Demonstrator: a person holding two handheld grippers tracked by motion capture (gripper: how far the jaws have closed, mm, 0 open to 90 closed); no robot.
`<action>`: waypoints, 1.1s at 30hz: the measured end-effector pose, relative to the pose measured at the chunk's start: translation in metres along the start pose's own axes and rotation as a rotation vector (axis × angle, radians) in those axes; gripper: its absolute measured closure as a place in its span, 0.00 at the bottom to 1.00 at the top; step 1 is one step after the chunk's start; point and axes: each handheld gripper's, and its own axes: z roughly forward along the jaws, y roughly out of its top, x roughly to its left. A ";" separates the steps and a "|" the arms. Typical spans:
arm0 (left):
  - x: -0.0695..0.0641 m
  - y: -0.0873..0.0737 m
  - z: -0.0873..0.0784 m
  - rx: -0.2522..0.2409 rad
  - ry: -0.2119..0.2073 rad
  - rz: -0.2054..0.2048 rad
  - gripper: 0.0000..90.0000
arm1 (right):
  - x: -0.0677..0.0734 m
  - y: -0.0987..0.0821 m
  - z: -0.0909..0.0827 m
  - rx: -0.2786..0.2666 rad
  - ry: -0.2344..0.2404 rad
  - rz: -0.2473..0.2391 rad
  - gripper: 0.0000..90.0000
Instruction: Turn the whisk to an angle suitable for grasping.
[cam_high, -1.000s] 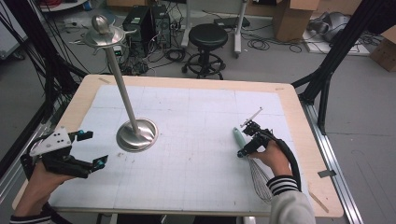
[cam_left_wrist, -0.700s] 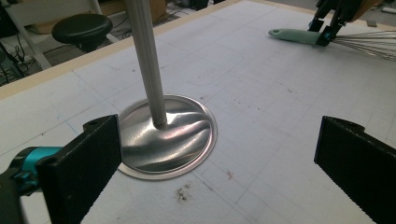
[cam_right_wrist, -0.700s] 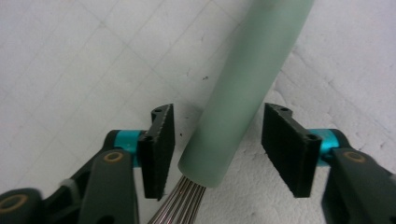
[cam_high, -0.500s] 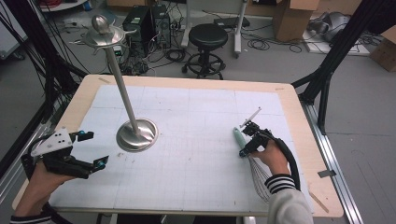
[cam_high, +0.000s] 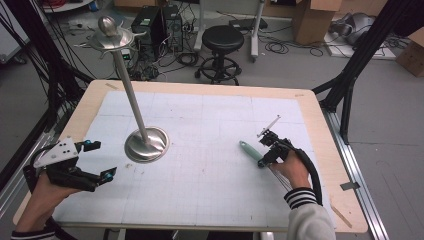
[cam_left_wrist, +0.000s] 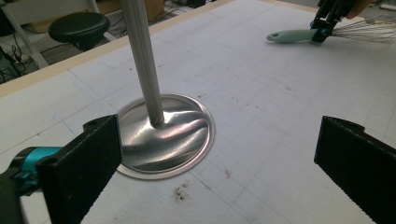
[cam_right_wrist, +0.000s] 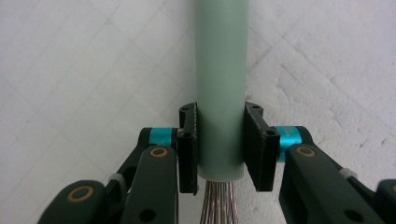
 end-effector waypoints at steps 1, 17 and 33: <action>0.000 0.000 0.000 0.000 0.000 0.000 0.02 | 0.000 0.000 0.000 0.000 0.000 0.000 0.77; 0.000 -0.001 0.000 0.004 -0.007 0.001 0.02 | 0.019 -0.001 -0.034 -0.177 0.051 -0.181 0.77; -0.001 0.000 0.004 0.016 -0.017 0.011 0.02 | 0.041 -0.006 -0.065 -0.380 0.155 -0.381 0.77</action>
